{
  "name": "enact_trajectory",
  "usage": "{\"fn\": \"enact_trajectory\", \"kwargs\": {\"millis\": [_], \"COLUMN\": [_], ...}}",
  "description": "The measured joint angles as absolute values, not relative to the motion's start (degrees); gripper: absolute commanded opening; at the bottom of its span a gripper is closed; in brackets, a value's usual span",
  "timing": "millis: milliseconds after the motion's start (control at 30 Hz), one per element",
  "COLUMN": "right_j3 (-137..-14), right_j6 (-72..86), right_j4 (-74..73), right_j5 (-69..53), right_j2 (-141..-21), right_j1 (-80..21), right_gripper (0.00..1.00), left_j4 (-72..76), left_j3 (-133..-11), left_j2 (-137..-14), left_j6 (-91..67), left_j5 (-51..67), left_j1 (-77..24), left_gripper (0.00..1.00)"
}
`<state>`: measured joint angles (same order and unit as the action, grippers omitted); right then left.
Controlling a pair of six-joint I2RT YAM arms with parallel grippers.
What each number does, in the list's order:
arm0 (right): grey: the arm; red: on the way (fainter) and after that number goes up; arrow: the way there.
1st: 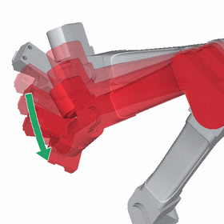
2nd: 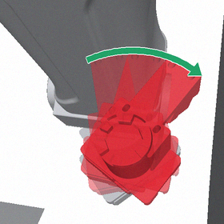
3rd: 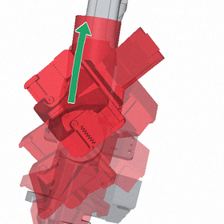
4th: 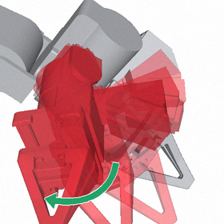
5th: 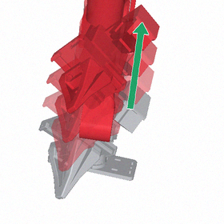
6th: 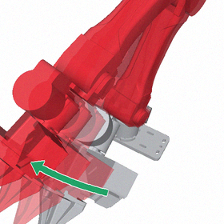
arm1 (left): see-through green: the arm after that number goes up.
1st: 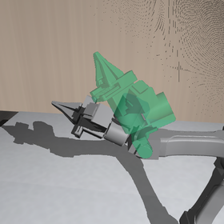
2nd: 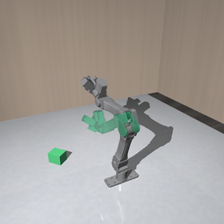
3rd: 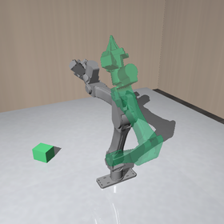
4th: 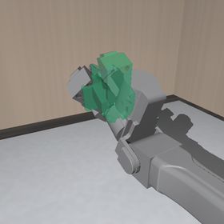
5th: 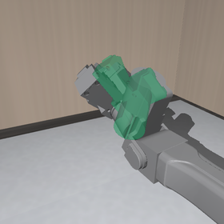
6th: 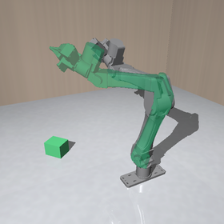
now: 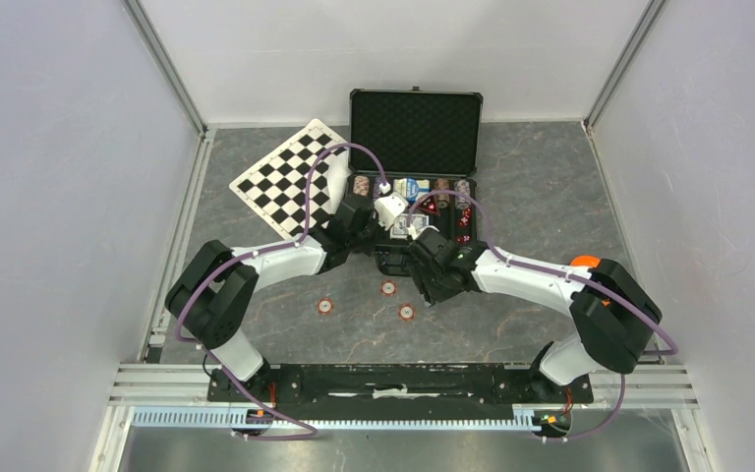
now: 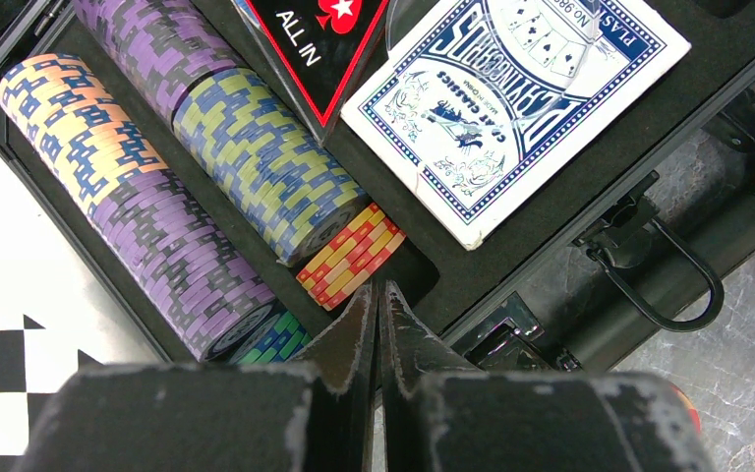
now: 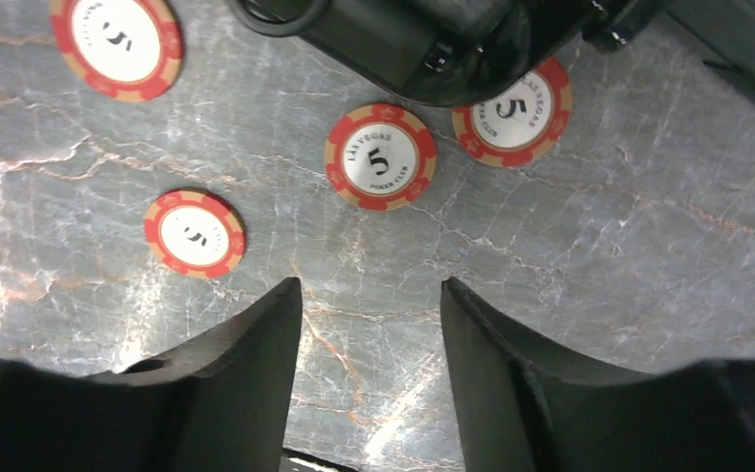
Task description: Pack up texas hold em set
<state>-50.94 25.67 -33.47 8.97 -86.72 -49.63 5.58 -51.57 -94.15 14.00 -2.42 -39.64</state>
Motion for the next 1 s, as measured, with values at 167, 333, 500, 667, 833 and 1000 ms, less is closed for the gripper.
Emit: {"fn": "enact_trajectory", "kwargs": {"millis": [167,333,500,667,833,1000], "right_j3": [-52.14,-56.80,-59.81,-59.90,-59.22,-58.96], "right_j6": [25.58,26.35,27.70,29.52,30.79,32.29], "right_j4": [-33.61,-34.20,-32.95,-32.77,-31.24,-30.06], "right_j5": [7.60,7.70,7.66,8.16,8.21,8.75], "right_j2": [-86.21,-88.47,-92.47,-95.74,-96.07,-97.30], "right_j1": [-50.37,-54.11,-57.41,-58.98,-59.22,-59.77], "right_gripper": [0.74,0.75,0.75,0.74,0.70,0.67], "left_j4": [5.58,5.58,5.56,5.21,4.78,4.40], "left_j3": [-51.57,-51.57,-51.57,-51.57,-51.57,-51.59], "left_j2": [-94.15,-94.15,-94.15,-94.15,-94.15,-94.39], "left_j6": [14.00,13.98,13.96,13.93,13.69,13.45], "left_j5": [-2.42,-2.46,-2.46,-2.57,-2.50,-2.66], "left_j1": [-39.64,-39.62,-39.62,-39.44,-39.35,-39.29], "left_gripper": [0.08,0.08,0.07,0.07,0.07,0.07]}}
